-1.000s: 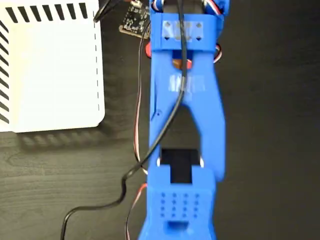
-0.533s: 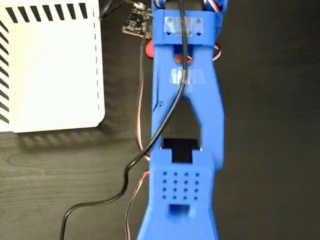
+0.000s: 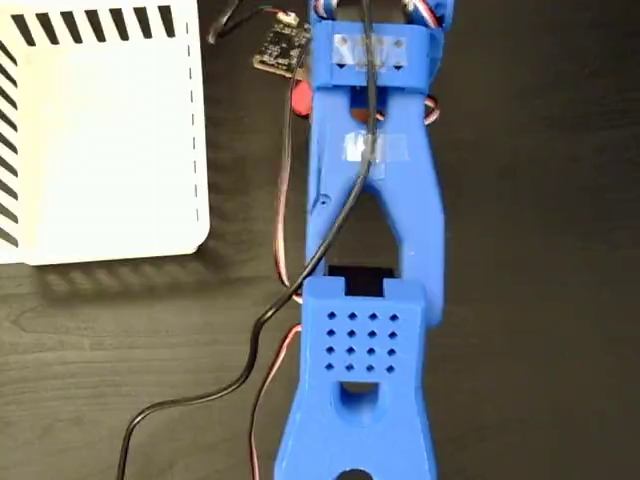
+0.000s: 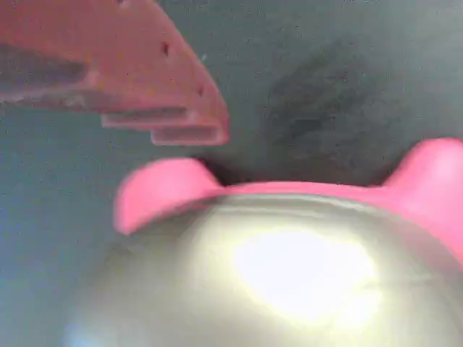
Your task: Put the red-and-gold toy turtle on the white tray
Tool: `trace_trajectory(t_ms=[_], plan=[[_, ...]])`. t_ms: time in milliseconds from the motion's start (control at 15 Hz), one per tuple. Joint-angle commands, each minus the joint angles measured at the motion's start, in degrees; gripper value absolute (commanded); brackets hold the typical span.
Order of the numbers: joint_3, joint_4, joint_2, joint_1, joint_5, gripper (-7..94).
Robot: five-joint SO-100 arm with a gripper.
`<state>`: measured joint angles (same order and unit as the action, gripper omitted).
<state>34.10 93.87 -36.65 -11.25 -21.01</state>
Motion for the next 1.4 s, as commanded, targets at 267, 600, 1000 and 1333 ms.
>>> trace_trajectory(t_ms=[267, 600, 1000, 1333], plan=[[-7.03, 1.14, 0.88, 0.09, -2.99, 48], [-6.77, 1.14, 1.32, 0.7, -4.92, 15], [-4.92, 0.09, 0.53, 0.18, -5.27, 0], [5.8, -3.16, -19.51, -2.2, -2.72, 0]])
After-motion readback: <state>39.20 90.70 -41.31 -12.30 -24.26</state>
